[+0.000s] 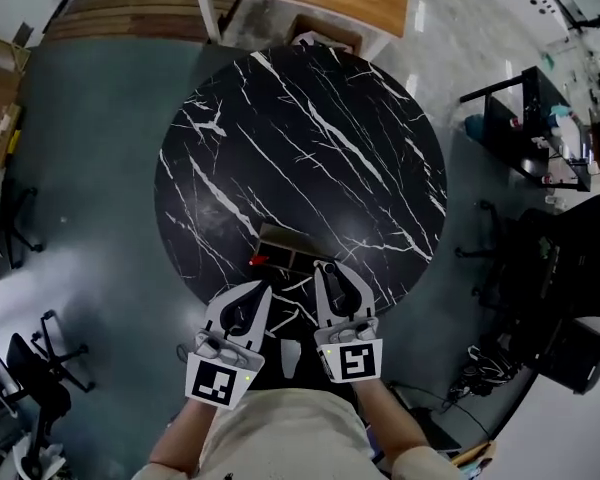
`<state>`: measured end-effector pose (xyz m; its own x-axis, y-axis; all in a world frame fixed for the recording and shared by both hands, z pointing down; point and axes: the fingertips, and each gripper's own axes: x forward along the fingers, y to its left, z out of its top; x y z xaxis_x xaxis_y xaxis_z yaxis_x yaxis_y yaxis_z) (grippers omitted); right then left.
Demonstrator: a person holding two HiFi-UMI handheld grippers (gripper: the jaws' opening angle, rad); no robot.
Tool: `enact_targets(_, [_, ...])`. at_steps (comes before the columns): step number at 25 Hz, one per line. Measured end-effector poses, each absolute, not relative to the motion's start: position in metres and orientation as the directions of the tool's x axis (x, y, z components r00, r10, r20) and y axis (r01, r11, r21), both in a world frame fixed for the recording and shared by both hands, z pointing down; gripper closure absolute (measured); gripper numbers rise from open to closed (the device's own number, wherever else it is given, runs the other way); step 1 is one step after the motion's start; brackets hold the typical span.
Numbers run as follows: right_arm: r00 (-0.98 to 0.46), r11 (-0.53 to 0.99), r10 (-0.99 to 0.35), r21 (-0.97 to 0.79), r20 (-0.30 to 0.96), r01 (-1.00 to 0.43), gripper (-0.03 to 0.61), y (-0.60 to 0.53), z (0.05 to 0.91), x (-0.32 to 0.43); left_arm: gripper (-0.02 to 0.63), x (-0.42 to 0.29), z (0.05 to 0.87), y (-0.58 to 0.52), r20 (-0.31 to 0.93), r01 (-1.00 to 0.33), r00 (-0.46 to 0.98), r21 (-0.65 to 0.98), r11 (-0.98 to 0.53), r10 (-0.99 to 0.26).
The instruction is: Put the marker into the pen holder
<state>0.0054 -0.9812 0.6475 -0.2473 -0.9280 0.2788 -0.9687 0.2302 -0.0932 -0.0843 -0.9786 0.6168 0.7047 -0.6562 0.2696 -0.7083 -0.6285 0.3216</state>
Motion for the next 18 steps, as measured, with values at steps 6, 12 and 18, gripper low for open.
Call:
enact_targets(6, [-0.239, 0.224, -0.927, -0.087, 0.289, -0.971, 0.5, -0.986, 0.659, 0.005, 0.604, -0.076, 0.627, -0.964, 0.298, -0.686, 0.728, 0.348, -0.64, -0.618])
enact_targets(12, [-0.213, 0.206, -0.928, -0.056, 0.306, -0.977, 0.5, -0.969, 0.632, 0.024, 0.603, -0.071, 0.605, -0.962, 0.269, -0.693, 0.719, 0.345, -0.633, -0.64])
enact_targets(18, [-0.29, 0.256, -0.92, -0.156, 0.264, -0.954, 0.561, -0.929, 0.546, 0.013, 0.604, -0.075, 0.545, -0.932, 0.212, -0.675, 0.735, 0.33, -0.661, -0.644])
